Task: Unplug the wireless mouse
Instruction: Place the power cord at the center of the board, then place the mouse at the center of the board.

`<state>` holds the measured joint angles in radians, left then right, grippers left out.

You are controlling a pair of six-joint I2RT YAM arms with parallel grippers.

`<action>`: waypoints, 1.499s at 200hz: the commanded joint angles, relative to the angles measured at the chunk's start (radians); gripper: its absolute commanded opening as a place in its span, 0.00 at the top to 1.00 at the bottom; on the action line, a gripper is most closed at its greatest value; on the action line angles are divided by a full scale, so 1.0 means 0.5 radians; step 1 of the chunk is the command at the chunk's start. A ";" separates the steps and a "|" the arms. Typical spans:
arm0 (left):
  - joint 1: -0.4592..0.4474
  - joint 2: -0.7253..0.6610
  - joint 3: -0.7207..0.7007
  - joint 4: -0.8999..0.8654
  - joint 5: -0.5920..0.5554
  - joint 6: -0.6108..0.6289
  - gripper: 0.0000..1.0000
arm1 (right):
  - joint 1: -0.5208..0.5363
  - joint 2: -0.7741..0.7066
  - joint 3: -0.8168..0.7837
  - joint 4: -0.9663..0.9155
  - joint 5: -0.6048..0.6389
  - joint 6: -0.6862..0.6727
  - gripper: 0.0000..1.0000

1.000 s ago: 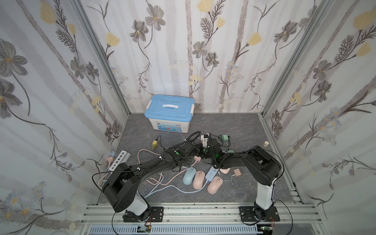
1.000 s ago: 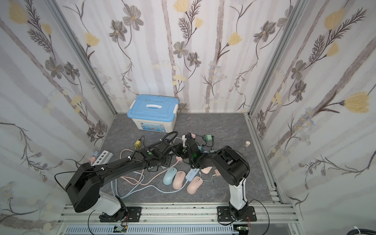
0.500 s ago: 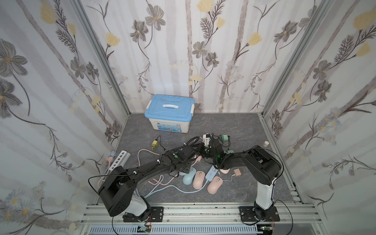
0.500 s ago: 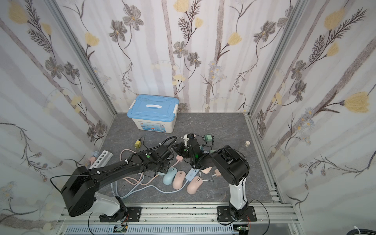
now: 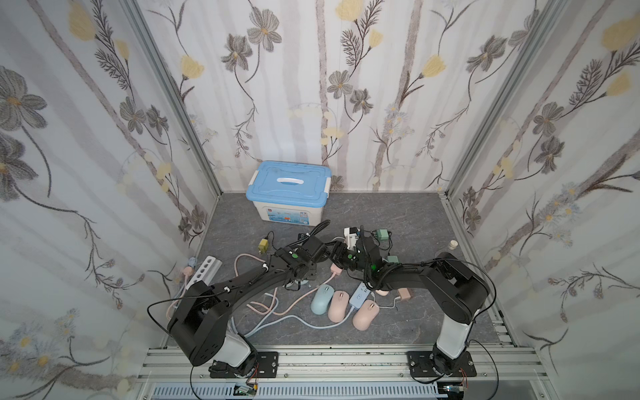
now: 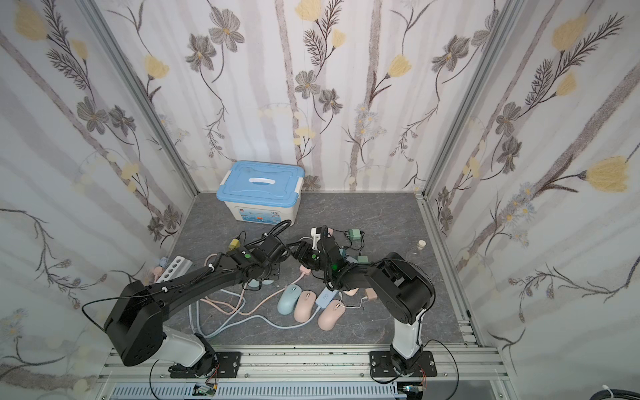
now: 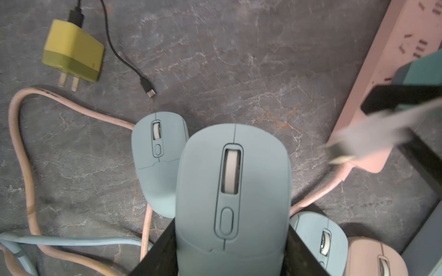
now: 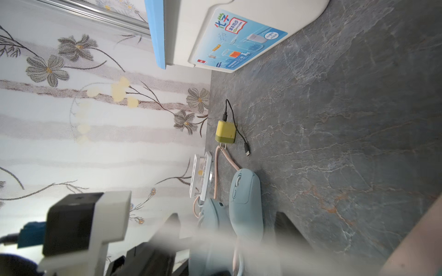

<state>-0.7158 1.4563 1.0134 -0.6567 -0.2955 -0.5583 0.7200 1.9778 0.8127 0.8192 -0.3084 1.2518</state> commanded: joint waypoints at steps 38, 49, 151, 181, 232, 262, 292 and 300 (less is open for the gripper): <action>0.173 -0.207 -0.117 0.103 0.066 -0.033 0.91 | 0.097 -0.195 -0.127 -0.059 0.093 -0.116 0.26; 0.186 -0.179 -0.103 0.157 0.137 -0.010 0.92 | 0.097 -0.277 -0.222 -0.043 0.118 -0.144 0.26; 0.198 0.882 0.524 0.188 0.077 0.040 0.82 | 0.040 -1.338 -0.677 -0.838 0.567 -0.555 0.27; 0.204 0.953 0.566 0.152 0.062 0.045 0.34 | -0.026 -1.501 -0.751 -0.954 0.617 -0.577 0.23; 0.211 0.874 0.527 0.128 0.080 0.061 0.20 | -0.111 -1.572 -0.796 -0.975 0.614 -0.565 0.22; 0.204 0.620 0.385 0.183 0.167 0.042 0.20 | -0.144 -1.578 -0.809 -0.980 0.611 -0.565 0.23; 0.083 0.393 0.329 0.208 0.234 0.043 0.21 | -0.195 -1.578 -0.836 -0.967 0.599 -0.550 0.23; 0.025 0.377 0.348 0.206 0.229 0.037 0.22 | -0.208 -1.575 -0.844 -0.958 0.590 -0.546 0.23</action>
<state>-0.6476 1.6848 1.1835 -0.5709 -0.2085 -0.5308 0.6296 1.1896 0.3988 0.3138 -0.0223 0.9707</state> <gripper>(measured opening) 0.790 0.771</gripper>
